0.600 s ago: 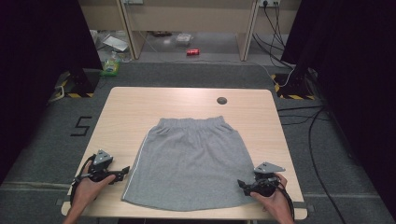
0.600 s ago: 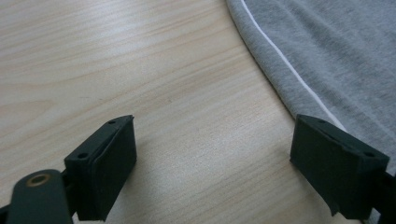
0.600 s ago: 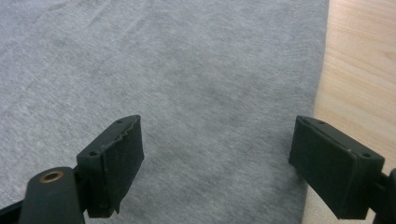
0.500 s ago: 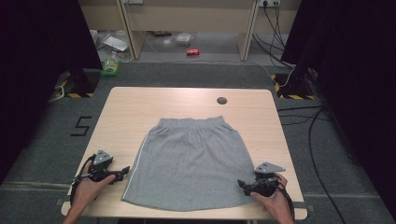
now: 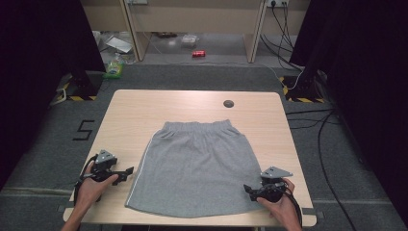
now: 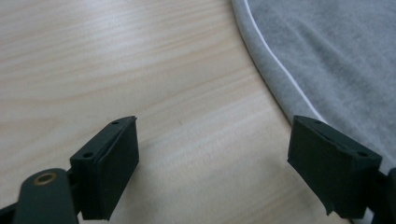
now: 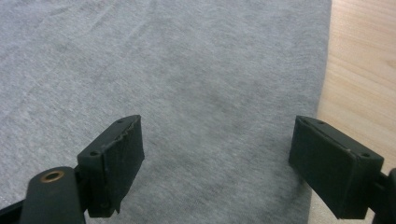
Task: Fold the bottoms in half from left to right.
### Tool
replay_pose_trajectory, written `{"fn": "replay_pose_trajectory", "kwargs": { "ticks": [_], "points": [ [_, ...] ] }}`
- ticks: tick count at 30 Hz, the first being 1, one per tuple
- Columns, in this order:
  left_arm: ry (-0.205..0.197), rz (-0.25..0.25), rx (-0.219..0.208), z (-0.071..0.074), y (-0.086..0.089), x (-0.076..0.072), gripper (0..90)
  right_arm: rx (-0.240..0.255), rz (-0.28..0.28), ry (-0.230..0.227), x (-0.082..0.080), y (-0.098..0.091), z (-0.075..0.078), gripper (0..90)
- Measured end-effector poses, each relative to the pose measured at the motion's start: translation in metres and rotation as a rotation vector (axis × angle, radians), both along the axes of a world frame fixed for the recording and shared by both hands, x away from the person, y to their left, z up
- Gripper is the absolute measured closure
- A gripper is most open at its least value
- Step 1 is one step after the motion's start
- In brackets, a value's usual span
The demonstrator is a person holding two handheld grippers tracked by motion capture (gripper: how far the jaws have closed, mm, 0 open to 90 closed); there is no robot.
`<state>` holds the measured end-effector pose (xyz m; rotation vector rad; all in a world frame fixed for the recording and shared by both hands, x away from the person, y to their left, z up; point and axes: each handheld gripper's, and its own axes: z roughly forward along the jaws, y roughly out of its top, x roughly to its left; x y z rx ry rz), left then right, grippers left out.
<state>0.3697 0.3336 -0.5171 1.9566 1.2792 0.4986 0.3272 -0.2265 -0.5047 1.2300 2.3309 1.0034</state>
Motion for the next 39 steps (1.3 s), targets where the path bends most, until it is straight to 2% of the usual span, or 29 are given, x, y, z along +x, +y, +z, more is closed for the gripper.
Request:
{"fn": "replay_pose_trajectory", "kwargs": {
  "ticks": [5, 6, 7, 14, 19, 29, 30, 32, 39],
  "points": [
    [-0.01, 0.0, -0.032, 0.009, -0.003, 0.014, 18.9, 0.003, -0.001, -0.006, -0.001, 0.0, 0.001, 17.9],
    [-0.001, -0.002, -0.055, 0.012, -0.006, 0.023, 19.1, 0.003, 0.001, -0.008, -0.001, 0.0, 0.001, 17.9],
    [-0.001, -0.002, -0.055, 0.012, -0.006, 0.023, 19.7, 0.001, 0.003, -0.009, -0.001, 0.0, 0.002, 17.9],
    [0.037, -0.011, -0.119, 0.018, -0.018, 0.061, 24.1, 0.006, 0.006, -0.007, 0.0, 0.0, 0.001, 18.2],
    [0.04, -0.021, -0.106, 0.022, -0.03, 0.079, 27.9, 0.007, 0.004, -0.006, 0.0, 0.0, 0.001, 18.4],
    [0.038, -0.047, -0.116, 0.032, -0.052, 0.106, 32.5, 0.009, 0.002, -0.002, 0.0, 0.001, 0.0, 18.6],
    [0.04, -0.045, -0.123, 0.035, -0.056, 0.113, 34.3, 0.01, 0.005, -0.002, 0.0, 0.001, 0.0, 18.7],
    [0.045, -0.047, -0.128, 0.036, -0.058, 0.116, 37.0, 0.007, 0.009, 0.0, 0.001, 0.0, 0.0, 18.7],
    [0.074, -0.058, -0.111, 0.036, -0.078, 0.134, 41.6, 0.004, 0.011, 0.003, 0.001, 0.001, -0.001, 18.8]
  ]
}}
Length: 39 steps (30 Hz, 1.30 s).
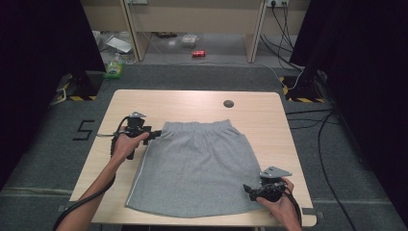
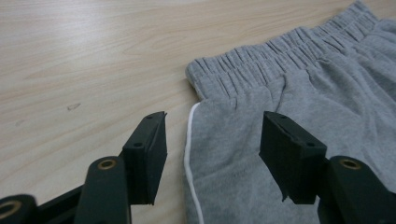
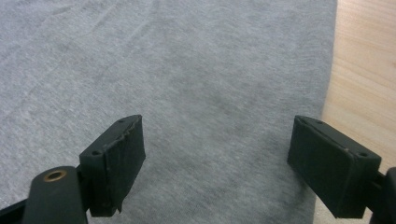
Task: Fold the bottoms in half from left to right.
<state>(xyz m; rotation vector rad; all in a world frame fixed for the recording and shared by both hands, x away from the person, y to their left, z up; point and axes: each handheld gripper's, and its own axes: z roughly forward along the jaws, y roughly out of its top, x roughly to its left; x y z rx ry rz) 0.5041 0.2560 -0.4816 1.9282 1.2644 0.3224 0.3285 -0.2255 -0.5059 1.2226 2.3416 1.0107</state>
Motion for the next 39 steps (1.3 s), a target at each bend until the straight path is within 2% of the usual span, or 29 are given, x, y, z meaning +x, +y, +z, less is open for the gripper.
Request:
{"fn": "replay_pose_trajectory", "kwargs": {
  "ticks": [3, 9, 14, 16, 17, 18, 20, 22, 29, 32, 39],
  "points": [
    [0.003, -0.007, 0.028, -0.001, -0.007, 0.01, 43.1, 0.001, 0.002, -0.001, 0.0, 0.0, 0.0, 18.8],
    [0.026, 0.006, 0.009, -0.002, -0.012, 0.026, 47.5, -0.002, 0.004, -0.002, 0.001, 0.001, -0.001, 19.0],
    [0.042, -0.005, 0.032, -0.005, -0.02, 0.034, 49.0, -0.002, 0.008, -0.003, 0.002, 0.001, 0.0, 19.1],
    [0.05, -0.003, 0.022, -0.007, -0.023, 0.038, 49.5, -0.001, 0.006, -0.002, 0.002, 0.001, 0.0, 19.1],
    [0.057, -0.001, 0.031, -0.008, -0.026, 0.041, 50.3, -0.001, 0.009, -0.003, 0.001, 0.002, 0.0, 19.1],
    [0.057, 0.003, 0.033, -0.009, -0.028, 0.043, 50.6, -0.001, 0.009, -0.003, 0.002, 0.002, 0.0, 19.1],
    [0.054, -0.001, 0.062, -0.011, -0.032, 0.045, 51.7, -0.001, 0.005, -0.004, 0.002, 0.002, 0.0, 19.1],
    [0.055, 0.0, 0.067, -0.012, -0.033, 0.046, 52.9, 0.0, 0.01, -0.003, 0.002, 0.003, 0.0, 19.2],
    [0.09, -0.004, 0.093, -0.02, -0.038, 0.054, 57.8, -0.008, 0.018, -0.012, 0.002, 0.007, 0.0, 19.4],
    [0.093, -0.014, 0.117, -0.019, -0.042, 0.055, 63.6, -0.008, 0.024, -0.023, 0.002, 0.015, 0.002, 19.6],
    [0.092, -0.02, 0.114, -0.019, -0.044, 0.057, 70.7, 0.016, 0.051, -0.051, 0.001, 0.034, 0.006, 19.9]
  ]
}}
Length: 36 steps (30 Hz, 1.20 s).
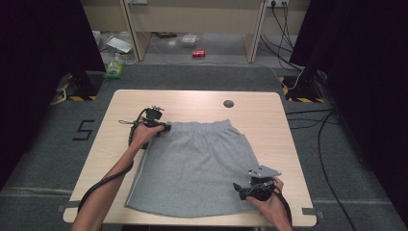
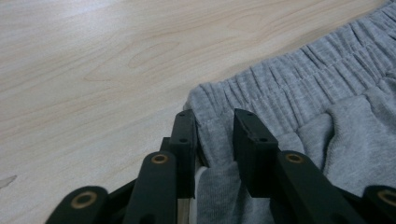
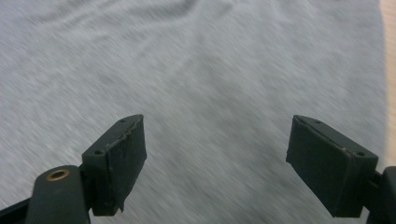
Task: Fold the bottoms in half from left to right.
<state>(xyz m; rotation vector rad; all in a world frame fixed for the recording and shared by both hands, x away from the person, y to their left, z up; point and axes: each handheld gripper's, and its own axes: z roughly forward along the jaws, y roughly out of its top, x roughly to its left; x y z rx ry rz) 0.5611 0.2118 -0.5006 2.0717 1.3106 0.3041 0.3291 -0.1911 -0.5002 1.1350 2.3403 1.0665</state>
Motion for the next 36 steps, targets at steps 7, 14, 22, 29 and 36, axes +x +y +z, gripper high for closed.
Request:
{"fn": "replay_pose_trajectory", "kwargs": {
  "ticks": [7, 14, 22, 29, 36],
  "points": [
    [0.002, -0.011, -0.014, -0.001, 0.002, 0.001, 74.1, 0.059, 0.037, -0.021, 0.0, 0.036, 0.004, 20.5],
    [-0.003, -0.017, -0.01, -0.001, 0.001, 0.0, 75.1, 0.092, 0.132, -0.028, 0.006, 0.094, 0.005, 22.2],
    [-0.007, -0.03, -0.007, -0.001, 0.002, 0.0, 75.1, 0.12, 0.236, -0.001, 0.003, 0.156, 0.007, 26.6],
    [-0.005, -0.031, 0.001, 0.0, 0.001, 0.001, 75.0, 0.12, 0.324, 0.008, -0.002, 0.204, 0.008, 29.6],
    [-0.005, -0.032, 0.001, -0.001, 0.001, 0.001, 74.9, 0.109, 0.428, 0.028, -0.014, 0.251, 0.005, 33.2]
  ]
}}
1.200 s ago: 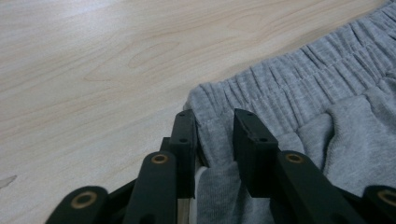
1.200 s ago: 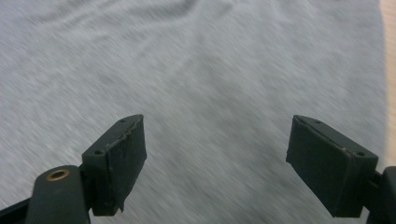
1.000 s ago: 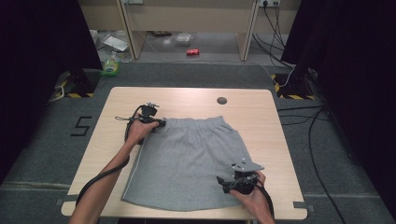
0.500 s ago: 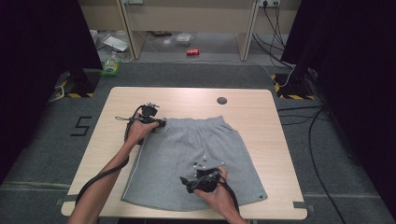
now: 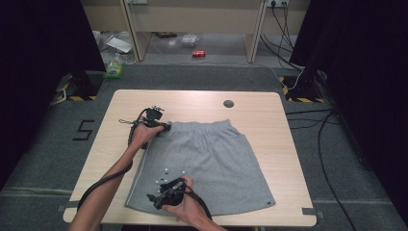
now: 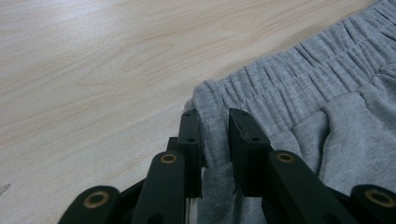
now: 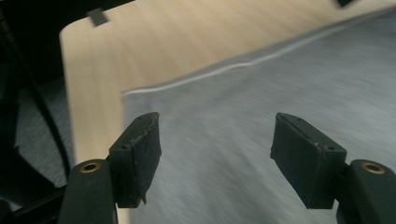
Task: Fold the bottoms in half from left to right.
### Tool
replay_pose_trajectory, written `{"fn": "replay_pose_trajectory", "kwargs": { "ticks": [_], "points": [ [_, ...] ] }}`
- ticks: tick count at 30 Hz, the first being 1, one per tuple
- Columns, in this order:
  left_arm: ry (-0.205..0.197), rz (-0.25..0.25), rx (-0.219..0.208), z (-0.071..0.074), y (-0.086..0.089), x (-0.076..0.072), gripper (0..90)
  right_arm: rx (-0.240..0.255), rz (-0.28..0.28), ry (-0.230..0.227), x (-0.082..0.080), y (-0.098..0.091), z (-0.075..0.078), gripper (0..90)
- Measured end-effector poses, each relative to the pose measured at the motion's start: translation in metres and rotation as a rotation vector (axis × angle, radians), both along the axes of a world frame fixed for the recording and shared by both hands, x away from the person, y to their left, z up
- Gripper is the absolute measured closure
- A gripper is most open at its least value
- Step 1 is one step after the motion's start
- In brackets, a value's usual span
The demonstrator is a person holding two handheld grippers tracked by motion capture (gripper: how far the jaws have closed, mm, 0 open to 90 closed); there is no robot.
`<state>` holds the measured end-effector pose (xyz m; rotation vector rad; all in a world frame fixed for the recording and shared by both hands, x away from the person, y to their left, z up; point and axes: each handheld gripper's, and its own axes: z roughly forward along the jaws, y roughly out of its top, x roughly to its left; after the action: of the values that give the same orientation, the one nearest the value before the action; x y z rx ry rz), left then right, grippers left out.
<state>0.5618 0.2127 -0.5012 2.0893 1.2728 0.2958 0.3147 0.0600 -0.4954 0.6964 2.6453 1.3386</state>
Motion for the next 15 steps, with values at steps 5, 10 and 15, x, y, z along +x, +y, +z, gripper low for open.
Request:
{"fn": "replay_pose_trajectory", "kwargs": {
  "ticks": [5, 10, 15],
  "points": [
    [-0.004, 0.0, 0.003, 0.0, 0.0, -0.001, 74.9, -0.023, 0.058, -0.002, -0.008, 0.025, -0.004, 36.6],
    [-0.007, -0.002, -0.001, -0.001, 0.0, -0.001, 74.9, -0.047, 0.118, 0.015, -0.018, 0.055, -0.01, 38.7],
    [-0.009, -0.002, 0.0, -0.001, 0.0, -0.001, 74.8, -0.085, 0.13, 0.019, -0.022, 0.07, -0.015, 40.6]
  ]
}}
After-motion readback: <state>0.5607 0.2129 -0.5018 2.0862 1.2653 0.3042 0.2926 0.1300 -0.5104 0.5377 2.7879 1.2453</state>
